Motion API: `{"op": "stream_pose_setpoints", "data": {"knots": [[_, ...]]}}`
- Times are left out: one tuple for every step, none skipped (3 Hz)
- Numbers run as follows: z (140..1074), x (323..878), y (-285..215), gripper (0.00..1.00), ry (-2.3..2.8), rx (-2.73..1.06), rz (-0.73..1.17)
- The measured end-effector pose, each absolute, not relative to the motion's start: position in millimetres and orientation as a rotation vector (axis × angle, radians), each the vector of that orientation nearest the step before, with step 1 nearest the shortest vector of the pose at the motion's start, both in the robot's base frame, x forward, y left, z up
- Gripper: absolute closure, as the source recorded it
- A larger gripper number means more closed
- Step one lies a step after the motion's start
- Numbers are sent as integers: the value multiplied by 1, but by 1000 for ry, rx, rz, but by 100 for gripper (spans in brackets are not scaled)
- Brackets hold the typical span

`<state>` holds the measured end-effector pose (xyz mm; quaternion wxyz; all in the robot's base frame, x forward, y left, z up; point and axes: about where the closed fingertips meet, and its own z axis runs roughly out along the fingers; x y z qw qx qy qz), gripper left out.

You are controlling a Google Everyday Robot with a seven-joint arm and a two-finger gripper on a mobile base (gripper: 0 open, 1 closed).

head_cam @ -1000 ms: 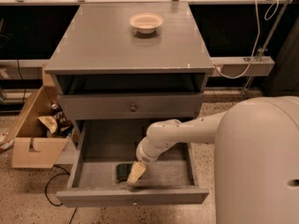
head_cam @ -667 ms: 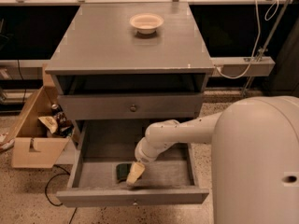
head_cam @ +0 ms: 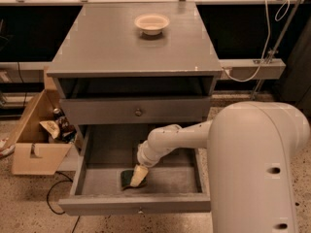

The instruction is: Pick sponge from middle drawer and place on counter

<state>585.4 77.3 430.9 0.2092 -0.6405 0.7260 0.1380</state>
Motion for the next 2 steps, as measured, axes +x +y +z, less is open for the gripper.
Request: {"op": "stream_pose_setpoints", "data": {"knots": [[405,590,89,0,2000,-1843,362],[378,589,99,0,2013,-1895,357]]}}
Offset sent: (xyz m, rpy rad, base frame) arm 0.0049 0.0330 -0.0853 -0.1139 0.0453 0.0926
